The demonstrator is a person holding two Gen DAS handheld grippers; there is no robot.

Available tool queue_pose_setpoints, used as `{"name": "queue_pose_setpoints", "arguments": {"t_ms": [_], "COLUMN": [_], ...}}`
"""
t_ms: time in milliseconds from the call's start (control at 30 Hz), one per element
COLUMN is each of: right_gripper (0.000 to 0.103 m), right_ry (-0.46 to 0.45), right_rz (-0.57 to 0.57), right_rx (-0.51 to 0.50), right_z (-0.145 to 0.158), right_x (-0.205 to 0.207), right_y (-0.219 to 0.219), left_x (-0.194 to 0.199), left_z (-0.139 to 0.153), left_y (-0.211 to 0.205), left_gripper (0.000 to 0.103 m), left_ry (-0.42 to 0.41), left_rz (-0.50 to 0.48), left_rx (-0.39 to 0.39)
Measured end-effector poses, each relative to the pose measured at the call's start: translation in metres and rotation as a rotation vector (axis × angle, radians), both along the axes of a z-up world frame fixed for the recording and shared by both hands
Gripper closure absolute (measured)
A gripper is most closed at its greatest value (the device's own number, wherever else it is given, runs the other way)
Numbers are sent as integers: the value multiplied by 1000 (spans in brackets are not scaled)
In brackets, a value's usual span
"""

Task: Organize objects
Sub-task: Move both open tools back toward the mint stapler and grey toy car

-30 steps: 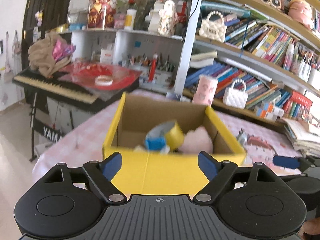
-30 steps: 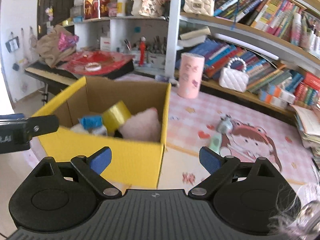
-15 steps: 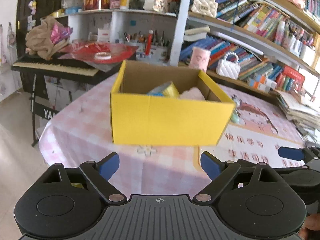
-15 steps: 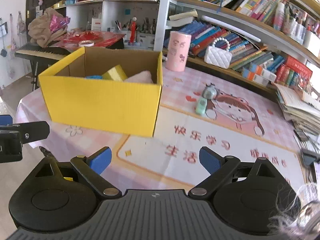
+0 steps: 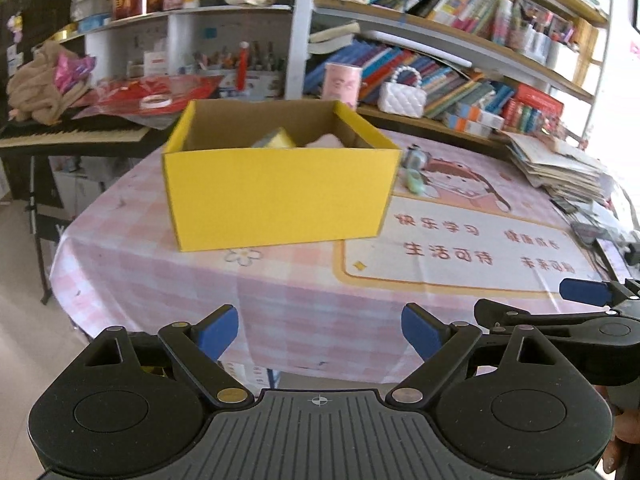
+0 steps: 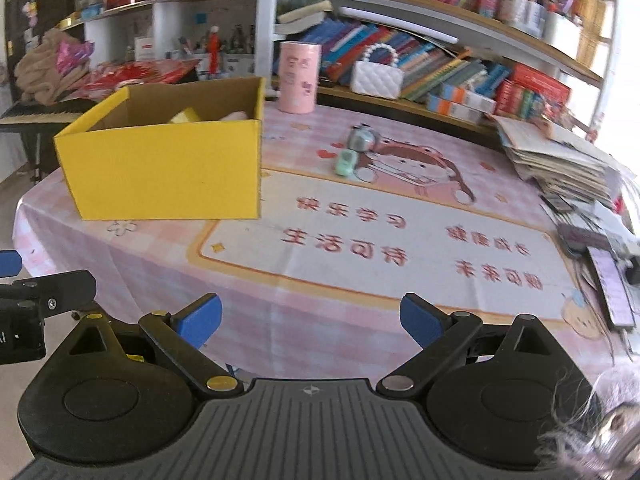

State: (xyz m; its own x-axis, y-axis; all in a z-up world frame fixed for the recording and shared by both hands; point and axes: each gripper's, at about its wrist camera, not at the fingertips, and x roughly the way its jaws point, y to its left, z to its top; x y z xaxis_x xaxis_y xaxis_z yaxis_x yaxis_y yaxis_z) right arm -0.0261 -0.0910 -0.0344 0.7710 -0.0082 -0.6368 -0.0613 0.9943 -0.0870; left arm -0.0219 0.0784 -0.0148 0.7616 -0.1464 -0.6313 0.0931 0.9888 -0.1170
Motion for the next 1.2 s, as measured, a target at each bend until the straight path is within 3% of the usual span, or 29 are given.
{"name": "queue_pose_setpoints", "arguments": {"t_ms": [600, 1200], "right_gripper": [5, 4], "right_ry": [-6, 30], "right_rz": [-251, -310], "right_rx": [7, -1], "right_z": [3, -5], "right_x": [-26, 7], "right_y": [-72, -130], "left_x": [24, 67], "left_z": [0, -10], "left_y": [-69, -129], "left_gripper": [12, 11], "left_ry": [4, 38], "left_rz": [-220, -296], "left_rx": [2, 14]}}
